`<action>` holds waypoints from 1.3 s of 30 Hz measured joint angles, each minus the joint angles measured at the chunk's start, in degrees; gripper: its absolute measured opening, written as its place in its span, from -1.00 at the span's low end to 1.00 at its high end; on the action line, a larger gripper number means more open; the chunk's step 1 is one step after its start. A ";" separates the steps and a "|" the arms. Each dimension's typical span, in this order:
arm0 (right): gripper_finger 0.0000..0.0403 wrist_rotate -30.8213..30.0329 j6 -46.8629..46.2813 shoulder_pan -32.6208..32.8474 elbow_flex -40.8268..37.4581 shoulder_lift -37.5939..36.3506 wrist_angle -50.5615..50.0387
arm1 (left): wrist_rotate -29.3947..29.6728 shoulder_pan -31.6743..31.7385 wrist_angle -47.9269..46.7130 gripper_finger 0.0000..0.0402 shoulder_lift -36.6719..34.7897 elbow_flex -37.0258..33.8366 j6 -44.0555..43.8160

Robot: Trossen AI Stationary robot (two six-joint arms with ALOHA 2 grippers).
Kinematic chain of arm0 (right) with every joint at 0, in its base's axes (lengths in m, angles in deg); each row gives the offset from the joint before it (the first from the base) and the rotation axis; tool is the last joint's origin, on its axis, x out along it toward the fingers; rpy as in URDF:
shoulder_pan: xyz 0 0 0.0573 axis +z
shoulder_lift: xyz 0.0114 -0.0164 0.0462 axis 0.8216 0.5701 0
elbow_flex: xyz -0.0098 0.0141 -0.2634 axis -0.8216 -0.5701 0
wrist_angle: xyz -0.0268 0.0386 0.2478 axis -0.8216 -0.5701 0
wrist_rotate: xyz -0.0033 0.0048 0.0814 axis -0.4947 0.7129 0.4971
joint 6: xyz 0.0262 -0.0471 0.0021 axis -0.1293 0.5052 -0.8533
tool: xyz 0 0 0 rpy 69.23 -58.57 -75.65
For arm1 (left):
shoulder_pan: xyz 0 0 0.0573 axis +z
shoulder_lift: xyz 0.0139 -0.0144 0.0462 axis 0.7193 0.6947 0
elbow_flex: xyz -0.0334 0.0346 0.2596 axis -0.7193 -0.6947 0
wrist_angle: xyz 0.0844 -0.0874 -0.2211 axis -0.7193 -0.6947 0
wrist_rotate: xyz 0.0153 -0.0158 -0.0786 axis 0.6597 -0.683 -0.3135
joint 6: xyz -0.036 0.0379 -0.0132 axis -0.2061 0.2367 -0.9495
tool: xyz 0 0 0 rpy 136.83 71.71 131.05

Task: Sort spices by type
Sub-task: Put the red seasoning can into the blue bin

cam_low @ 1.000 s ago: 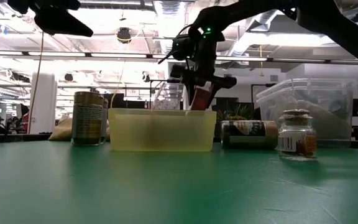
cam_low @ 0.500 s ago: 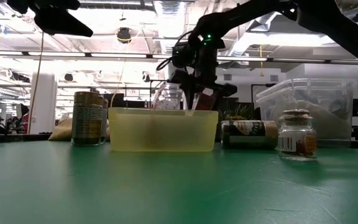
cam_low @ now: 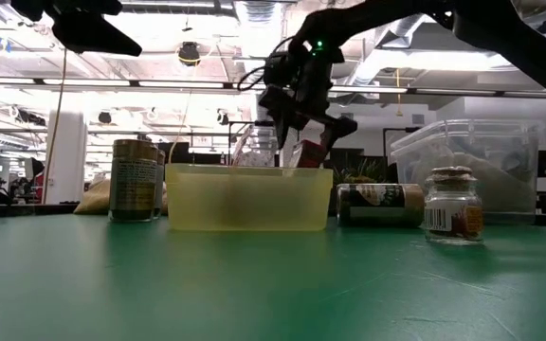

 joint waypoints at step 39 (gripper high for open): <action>0.92 -3.87 6.89 5.48 0.99 -0.31 5.00 | 0.00 0.07 -2.15 0.94 -0.11 -0.02 -0.82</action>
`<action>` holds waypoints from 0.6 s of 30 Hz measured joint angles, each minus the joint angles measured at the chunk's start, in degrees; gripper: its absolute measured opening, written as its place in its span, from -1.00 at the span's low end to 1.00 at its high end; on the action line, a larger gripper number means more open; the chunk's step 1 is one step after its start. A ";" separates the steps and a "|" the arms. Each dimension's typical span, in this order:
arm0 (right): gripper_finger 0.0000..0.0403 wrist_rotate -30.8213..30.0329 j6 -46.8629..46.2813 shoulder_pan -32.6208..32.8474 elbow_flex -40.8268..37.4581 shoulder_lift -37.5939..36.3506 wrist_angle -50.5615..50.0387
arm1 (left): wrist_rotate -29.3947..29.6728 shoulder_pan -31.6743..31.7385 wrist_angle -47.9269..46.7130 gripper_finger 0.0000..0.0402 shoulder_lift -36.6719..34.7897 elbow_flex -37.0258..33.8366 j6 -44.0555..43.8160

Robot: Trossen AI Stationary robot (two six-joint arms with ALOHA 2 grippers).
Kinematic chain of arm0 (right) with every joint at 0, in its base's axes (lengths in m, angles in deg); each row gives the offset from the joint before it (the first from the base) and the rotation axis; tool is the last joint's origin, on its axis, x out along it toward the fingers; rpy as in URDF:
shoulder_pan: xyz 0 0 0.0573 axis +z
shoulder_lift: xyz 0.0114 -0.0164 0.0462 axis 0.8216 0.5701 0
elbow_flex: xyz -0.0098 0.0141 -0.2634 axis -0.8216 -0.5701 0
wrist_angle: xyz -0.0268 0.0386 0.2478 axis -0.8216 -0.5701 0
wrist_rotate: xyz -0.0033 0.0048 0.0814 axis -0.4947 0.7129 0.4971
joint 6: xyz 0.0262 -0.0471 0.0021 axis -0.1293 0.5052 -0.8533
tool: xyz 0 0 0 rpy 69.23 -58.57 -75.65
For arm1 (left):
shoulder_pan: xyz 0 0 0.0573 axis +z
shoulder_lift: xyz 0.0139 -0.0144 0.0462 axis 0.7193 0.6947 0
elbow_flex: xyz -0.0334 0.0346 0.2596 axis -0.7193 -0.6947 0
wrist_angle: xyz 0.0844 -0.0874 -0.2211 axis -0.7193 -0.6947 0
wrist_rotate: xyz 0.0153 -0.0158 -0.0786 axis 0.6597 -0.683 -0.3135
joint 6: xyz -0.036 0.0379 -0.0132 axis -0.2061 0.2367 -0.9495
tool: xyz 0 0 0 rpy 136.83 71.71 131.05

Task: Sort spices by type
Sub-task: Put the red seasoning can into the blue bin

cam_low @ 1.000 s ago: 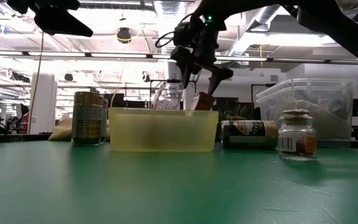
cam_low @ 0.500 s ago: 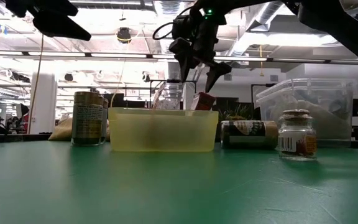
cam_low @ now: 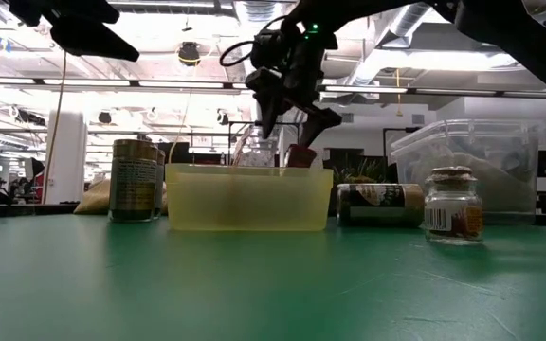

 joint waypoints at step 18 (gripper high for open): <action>0.88 1.47 4.72 2.34 9.43 0.15 -2.50 | 0.50 2.29 -0.21 0.94 0.00 0.02 1.29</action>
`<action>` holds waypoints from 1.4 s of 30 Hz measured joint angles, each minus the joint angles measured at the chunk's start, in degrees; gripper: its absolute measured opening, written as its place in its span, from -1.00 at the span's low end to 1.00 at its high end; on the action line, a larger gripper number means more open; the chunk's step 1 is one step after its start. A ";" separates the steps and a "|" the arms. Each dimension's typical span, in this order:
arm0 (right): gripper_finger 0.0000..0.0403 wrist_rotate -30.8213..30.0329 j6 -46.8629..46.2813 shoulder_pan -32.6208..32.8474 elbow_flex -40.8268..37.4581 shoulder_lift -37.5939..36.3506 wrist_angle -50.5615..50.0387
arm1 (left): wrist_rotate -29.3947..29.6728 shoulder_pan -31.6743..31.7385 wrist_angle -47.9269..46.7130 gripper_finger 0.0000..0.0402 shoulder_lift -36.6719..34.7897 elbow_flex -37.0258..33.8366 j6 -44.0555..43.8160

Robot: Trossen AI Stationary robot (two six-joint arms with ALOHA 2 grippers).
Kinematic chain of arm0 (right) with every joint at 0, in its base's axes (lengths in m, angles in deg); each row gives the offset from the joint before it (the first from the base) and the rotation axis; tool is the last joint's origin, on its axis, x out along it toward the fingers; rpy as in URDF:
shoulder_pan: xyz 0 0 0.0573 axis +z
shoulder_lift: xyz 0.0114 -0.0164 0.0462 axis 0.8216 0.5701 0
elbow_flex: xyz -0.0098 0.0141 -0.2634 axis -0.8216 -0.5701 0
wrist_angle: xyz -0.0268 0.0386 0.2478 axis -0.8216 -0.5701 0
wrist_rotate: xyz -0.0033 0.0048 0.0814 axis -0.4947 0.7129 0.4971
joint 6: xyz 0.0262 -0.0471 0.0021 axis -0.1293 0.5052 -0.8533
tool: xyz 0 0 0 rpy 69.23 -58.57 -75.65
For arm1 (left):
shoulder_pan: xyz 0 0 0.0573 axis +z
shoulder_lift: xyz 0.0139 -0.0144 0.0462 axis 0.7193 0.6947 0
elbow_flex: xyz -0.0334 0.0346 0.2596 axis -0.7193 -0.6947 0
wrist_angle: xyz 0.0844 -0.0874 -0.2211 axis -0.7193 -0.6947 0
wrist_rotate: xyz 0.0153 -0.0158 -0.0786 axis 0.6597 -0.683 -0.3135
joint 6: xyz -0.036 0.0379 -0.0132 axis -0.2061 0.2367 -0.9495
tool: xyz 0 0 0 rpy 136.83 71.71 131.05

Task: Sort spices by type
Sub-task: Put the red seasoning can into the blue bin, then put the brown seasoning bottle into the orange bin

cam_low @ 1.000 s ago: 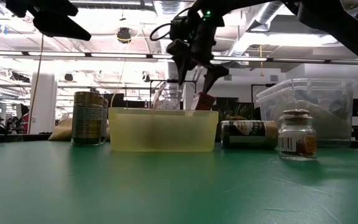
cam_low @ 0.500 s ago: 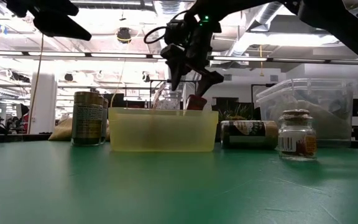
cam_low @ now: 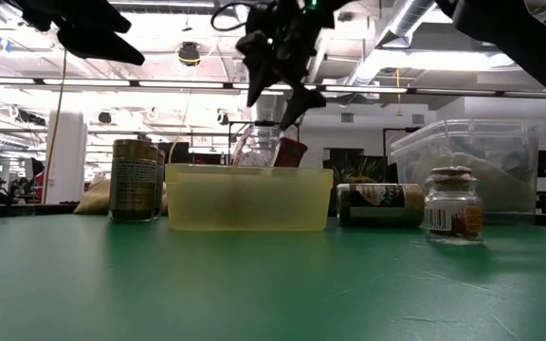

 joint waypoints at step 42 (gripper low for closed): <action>0.88 -10.58 16.29 28.68 -32.75 -3.04 -15.19 | -1.73 0.51 -1.83 0.94 -6.84 0.01 4.78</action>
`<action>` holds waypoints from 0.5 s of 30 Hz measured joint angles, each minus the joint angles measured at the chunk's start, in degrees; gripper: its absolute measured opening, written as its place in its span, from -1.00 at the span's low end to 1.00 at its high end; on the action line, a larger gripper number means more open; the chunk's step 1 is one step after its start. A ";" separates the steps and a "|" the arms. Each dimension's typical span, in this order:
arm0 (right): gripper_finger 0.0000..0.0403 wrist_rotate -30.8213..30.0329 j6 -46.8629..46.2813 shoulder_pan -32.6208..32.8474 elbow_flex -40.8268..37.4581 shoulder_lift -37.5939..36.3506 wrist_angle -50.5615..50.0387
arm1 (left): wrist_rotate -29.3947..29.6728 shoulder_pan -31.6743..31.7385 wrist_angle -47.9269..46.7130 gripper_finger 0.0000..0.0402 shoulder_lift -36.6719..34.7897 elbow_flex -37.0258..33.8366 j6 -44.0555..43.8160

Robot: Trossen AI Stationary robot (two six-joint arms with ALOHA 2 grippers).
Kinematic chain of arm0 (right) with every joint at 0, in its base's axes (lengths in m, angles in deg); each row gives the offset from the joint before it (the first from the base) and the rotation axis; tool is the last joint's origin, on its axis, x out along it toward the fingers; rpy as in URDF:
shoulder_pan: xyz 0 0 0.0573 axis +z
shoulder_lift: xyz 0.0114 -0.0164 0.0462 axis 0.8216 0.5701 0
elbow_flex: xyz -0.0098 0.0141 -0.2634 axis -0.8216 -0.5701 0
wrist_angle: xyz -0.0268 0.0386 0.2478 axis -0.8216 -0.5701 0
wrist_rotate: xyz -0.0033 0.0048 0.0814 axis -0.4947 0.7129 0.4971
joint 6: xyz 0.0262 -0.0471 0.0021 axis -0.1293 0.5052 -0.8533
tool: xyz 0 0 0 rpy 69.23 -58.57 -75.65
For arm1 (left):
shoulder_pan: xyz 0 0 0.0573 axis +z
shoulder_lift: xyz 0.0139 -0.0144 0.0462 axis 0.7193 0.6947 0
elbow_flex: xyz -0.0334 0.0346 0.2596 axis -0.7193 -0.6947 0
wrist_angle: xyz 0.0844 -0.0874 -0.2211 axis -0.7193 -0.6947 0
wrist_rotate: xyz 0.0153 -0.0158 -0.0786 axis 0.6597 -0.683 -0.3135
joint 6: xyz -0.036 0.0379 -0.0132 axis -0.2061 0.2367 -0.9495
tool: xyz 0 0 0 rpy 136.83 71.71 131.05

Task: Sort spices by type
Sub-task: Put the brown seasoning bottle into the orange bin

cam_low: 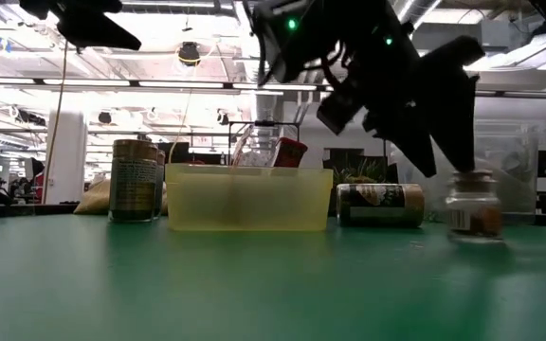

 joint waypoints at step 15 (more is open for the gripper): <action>0.88 -0.77 -0.29 1.23 4.02 0.13 0.57 | -0.07 -0.02 -2.49 0.94 0.00 0.00 -1.26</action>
